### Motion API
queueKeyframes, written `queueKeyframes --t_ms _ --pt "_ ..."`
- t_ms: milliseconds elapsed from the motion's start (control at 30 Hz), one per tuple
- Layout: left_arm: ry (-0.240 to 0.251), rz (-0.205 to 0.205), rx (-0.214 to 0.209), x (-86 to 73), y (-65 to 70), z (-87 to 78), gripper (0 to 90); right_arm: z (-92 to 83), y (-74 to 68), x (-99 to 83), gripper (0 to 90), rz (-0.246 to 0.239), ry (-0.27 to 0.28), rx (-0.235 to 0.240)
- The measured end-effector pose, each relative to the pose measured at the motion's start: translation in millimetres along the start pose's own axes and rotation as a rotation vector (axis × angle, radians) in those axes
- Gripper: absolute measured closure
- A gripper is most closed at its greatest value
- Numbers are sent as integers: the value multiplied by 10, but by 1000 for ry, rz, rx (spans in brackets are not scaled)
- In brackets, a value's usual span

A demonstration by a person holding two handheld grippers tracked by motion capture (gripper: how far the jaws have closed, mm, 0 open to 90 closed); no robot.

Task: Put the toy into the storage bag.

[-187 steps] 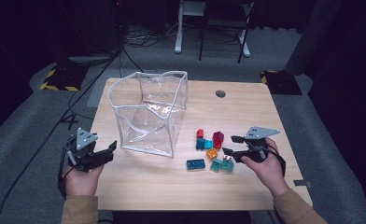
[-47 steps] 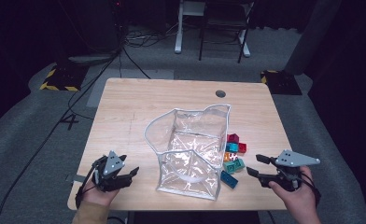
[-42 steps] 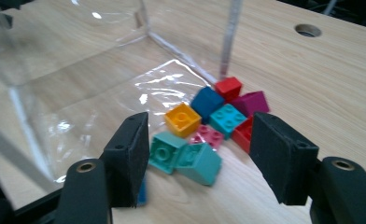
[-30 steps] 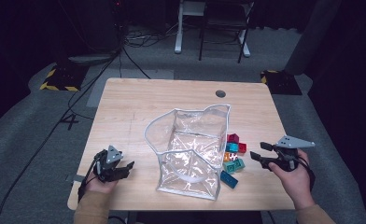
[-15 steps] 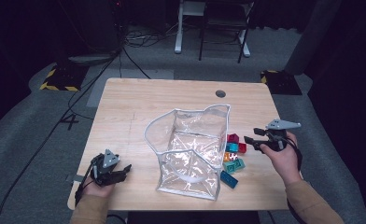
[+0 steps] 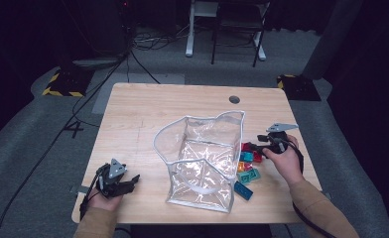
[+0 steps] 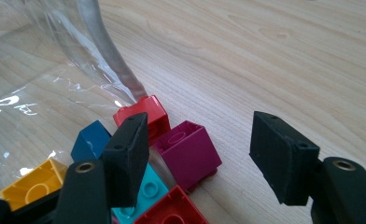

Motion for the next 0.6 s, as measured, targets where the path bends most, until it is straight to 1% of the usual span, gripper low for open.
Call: queueKeyframes --t_ms 100,133,200,300,367,467,567,600 --pt "0 6 4 0 4 -1 339 73 -5 -17 380 -15 -17 2" --pt "0 6 4 0 4 -1 339 73 -5 -17 380 -15 -17 2" --pt "-1 9 7 0 8 -3 339 121 11 -35 381 -23 -35 -2" --pt "-1 10 8 0 7 -4 340 145 69 -41 389 -32 -47 -28" --pt "-1 9 7 0 8 -3 340 157 138 -50 390 -23 -49 -50" --pt "-1 9 8 0 9 -3 341 179 230 -69 390 1 -53 -65" --pt "-2 8 7 1 8 -2 342 206 268 -79 404 2 -59 -74" --pt "-2 10 8 2 5 -2 342 214 272 -79 428 1 -57 -72"
Point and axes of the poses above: each handheld gripper's, and its own axes: z roughly forward along the jaws, x roughly out of its top, y roughly to its right, the point moved 3 cm from there along z, roughly forward along the jaws, and after that the axes turned 1 degree about y, right-handed, at the moved point
